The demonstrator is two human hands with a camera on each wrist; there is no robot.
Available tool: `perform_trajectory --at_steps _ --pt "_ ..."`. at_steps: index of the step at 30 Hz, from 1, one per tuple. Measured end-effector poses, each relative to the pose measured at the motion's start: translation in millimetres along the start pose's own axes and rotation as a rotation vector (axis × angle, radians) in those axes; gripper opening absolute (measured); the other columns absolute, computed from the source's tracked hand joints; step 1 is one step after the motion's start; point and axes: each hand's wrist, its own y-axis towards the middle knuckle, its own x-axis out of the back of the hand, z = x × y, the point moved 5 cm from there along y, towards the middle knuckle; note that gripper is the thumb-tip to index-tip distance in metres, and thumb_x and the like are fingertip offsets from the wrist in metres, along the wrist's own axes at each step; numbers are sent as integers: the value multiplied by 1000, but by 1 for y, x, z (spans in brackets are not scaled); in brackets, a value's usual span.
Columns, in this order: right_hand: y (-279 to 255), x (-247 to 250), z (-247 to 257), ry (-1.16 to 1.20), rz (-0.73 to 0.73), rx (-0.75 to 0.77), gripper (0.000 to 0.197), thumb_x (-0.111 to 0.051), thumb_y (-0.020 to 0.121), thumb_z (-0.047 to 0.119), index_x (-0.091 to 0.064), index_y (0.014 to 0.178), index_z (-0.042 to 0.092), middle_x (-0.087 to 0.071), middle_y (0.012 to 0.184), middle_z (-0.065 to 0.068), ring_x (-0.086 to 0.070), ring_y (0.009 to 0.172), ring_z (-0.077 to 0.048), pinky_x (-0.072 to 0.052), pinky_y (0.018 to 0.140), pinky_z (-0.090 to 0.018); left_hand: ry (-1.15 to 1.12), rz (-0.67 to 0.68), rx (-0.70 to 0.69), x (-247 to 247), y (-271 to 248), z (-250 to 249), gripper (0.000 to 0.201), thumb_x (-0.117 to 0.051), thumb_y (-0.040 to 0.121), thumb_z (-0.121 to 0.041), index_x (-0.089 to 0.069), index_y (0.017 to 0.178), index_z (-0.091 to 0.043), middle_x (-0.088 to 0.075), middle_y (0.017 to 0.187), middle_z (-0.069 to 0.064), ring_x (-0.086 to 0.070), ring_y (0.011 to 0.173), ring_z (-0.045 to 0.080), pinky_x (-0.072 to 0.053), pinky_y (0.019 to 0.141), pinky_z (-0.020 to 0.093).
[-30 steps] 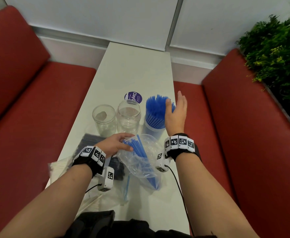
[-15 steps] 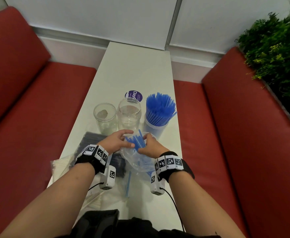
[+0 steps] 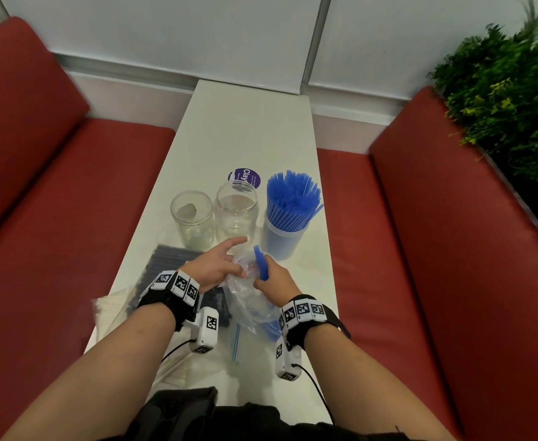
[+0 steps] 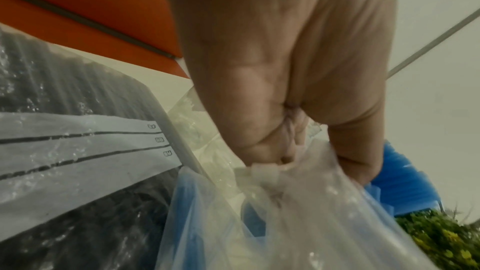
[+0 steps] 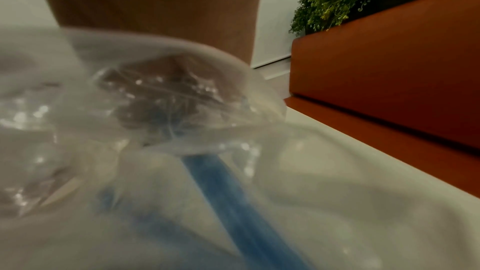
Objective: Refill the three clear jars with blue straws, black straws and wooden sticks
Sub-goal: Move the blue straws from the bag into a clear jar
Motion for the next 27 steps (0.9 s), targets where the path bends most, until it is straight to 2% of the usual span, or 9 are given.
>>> perform_trajectory --at_steps 4,6,8,9,13,16,19,23,27 --pt "0 5 -2 95 -15 18 38 -59 95 10 -51 132 14 -62 119 -5 -63 100 -24 -54 92 -40 106 -78 9 4 -3 -4 71 -62 83 15 -52 142 -24 -66 104 17 -66 94 27 -57 80 33" --pt "1 12 0 244 -90 32 21 -57 99 12 -55 120 13 -61 101 -1 -62 81 -19 -56 80 -34 141 -121 23 6 -4 -4 68 -60 83 15 -55 140 -21 -66 112 17 -64 104 30 -55 96 43" --pt "-1 19 3 361 -135 40 4 -60 99 15 -56 100 14 -56 81 -1 -55 67 -15 -54 70 -30 191 -144 30 6 -6 -4 65 -60 83 15 -56 139 -19 -65 119 19 -63 113 31 -51 104 46" --pt "-2 22 6 385 -131 43 10 -62 99 17 -55 93 14 -53 75 -2 -52 64 -15 -52 67 -29 217 -147 33 5 -7 -3 65 -60 83 14 -56 139 -19 -64 122 20 -62 117 31 -50 105 45" --pt "-4 47 36 477 -101 112 22 -68 96 28 -55 87 13 -49 67 -4 -49 61 -15 -49 63 -31 229 -111 51 0 -7 -3 65 -59 84 17 -52 141 -14 -65 122 19 -65 113 27 -53 100 42" --pt "0 100 74 500 -248 201 32 -69 94 40 -59 86 11 -56 62 -1 -53 55 -13 -50 58 -23 223 -107 58 1 -6 -6 66 -59 84 18 -52 141 -15 -65 123 22 -66 110 35 -53 100 48" --pt "2 161 118 562 -366 324 33 -70 92 44 -58 79 16 -58 56 2 -53 52 -13 -50 57 -25 261 -104 65 1 -6 -8 66 -60 85 15 -52 141 -19 -66 121 19 -67 106 33 -54 97 47" --pt "1 235 157 760 -592 480 27 -72 91 37 -56 80 19 -54 59 3 -52 55 -15 -47 60 -33 248 -109 76 2 -8 -7 66 -59 84 16 -52 140 -18 -64 124 22 -65 113 35 -53 100 50" --pt "-1 273 159 903 -769 545 24 -72 94 28 -54 85 16 -52 60 2 -49 55 -15 -49 61 -33 237 -117 81 5 -8 -6 65 -60 85 14 -54 139 -22 -65 123 19 -67 110 28 -54 99 48"
